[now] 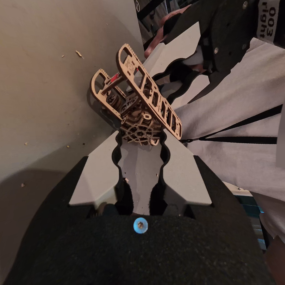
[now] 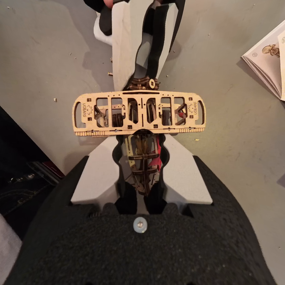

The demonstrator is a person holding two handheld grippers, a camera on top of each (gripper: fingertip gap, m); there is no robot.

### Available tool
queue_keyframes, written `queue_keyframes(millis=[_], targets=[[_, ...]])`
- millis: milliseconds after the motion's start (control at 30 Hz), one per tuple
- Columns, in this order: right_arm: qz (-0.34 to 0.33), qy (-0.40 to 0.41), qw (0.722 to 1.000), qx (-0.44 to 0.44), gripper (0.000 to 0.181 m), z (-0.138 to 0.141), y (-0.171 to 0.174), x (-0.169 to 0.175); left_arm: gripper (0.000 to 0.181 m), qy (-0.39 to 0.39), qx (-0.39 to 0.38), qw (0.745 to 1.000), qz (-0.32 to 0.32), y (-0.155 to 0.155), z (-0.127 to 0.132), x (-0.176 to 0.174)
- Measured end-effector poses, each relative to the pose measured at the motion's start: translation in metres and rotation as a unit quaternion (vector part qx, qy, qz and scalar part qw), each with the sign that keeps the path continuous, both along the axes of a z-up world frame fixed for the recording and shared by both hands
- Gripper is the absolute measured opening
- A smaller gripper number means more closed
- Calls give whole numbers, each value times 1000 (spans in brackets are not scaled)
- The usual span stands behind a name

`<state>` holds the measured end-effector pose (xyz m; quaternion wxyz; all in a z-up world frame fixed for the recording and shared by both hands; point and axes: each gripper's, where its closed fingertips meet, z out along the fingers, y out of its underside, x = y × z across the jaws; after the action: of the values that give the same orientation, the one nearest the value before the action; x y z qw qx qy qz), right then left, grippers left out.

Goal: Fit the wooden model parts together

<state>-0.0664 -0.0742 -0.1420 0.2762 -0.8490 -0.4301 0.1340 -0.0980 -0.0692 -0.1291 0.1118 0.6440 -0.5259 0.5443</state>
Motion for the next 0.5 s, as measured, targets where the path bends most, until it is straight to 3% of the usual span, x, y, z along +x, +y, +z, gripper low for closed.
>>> queue_keyframes(millis=[500], targets=[[2, 9, 1000, 8, 46, -2, -1, 2, 46, -23, -9, 1000, 9, -3, 1, 4]])
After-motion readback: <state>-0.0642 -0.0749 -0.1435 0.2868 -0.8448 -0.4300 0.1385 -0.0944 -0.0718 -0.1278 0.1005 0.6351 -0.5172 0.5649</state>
